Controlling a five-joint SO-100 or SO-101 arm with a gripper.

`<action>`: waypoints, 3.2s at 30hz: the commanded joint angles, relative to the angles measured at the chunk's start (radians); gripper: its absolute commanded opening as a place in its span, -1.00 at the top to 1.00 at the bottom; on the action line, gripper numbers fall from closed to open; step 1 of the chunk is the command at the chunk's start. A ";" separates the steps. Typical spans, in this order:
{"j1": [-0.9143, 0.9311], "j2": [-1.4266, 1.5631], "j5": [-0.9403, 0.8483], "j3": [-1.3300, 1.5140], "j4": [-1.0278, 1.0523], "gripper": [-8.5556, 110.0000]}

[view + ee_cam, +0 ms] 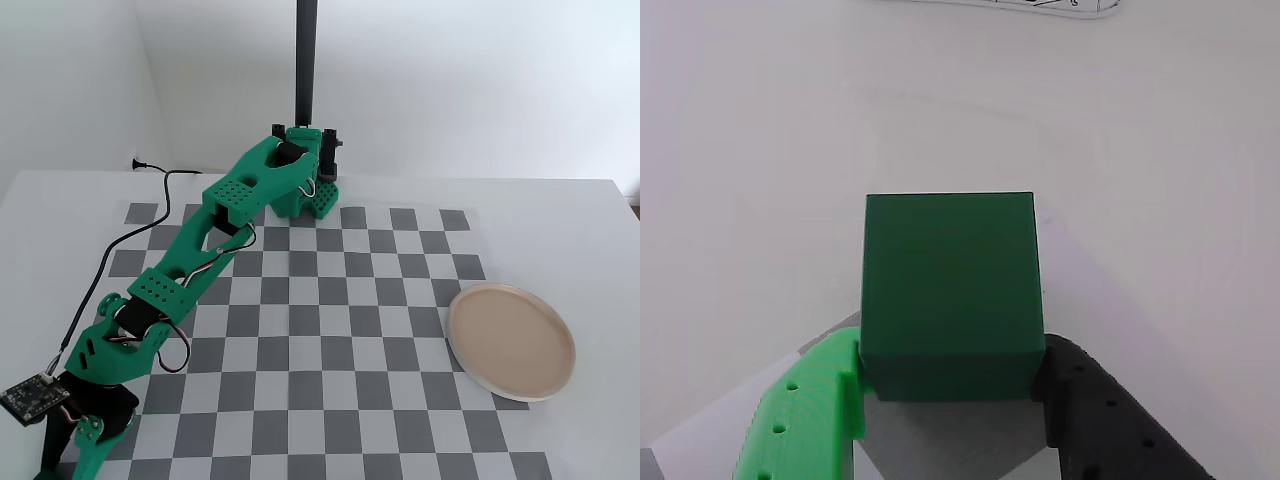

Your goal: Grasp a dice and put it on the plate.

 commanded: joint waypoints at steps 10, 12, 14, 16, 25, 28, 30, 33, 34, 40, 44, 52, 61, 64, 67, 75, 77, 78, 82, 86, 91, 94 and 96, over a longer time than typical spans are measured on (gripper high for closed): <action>-0.049 0.310 0.026 -0.084 0.095 0.92; -0.052 0.334 0.034 -0.069 0.106 0.92; -0.054 0.374 0.043 -0.023 0.103 0.92; -0.052 0.422 0.048 0.044 0.083 0.92; -0.049 0.588 0.058 0.249 0.029 0.92; -0.052 0.643 0.061 0.325 0.008 0.92; -0.057 0.673 0.066 0.364 0.003 0.92; -0.064 0.732 0.074 0.445 -0.008 0.92; -0.066 0.755 0.075 0.479 -0.015 0.92; -0.080 0.899 0.091 0.629 0.005 0.92; -0.087 0.983 0.084 0.727 -0.028 0.92; -0.127 1.129 0.077 0.871 -0.035 0.92; -0.209 1.279 0.075 1.091 -0.100 0.92; -0.239 1.336 0.072 1.184 -0.133 0.92; -0.270 1.396 0.071 1.269 -0.150 0.92; -0.351 1.511 0.057 1.321 -0.097 0.92; -0.379 1.540 0.051 1.362 -0.114 0.92; -0.393 1.555 0.048 1.387 -0.127 0.92; -0.463 1.612 0.037 1.470 -0.153 0.92; -0.548 1.651 0.035 1.520 -0.169 0.92; -0.644 1.661 0.041 1.525 -0.163 0.92; -0.695 1.661 0.038 1.525 -0.167 0.92; -0.729 1.661 0.034 1.525 -0.172 0.92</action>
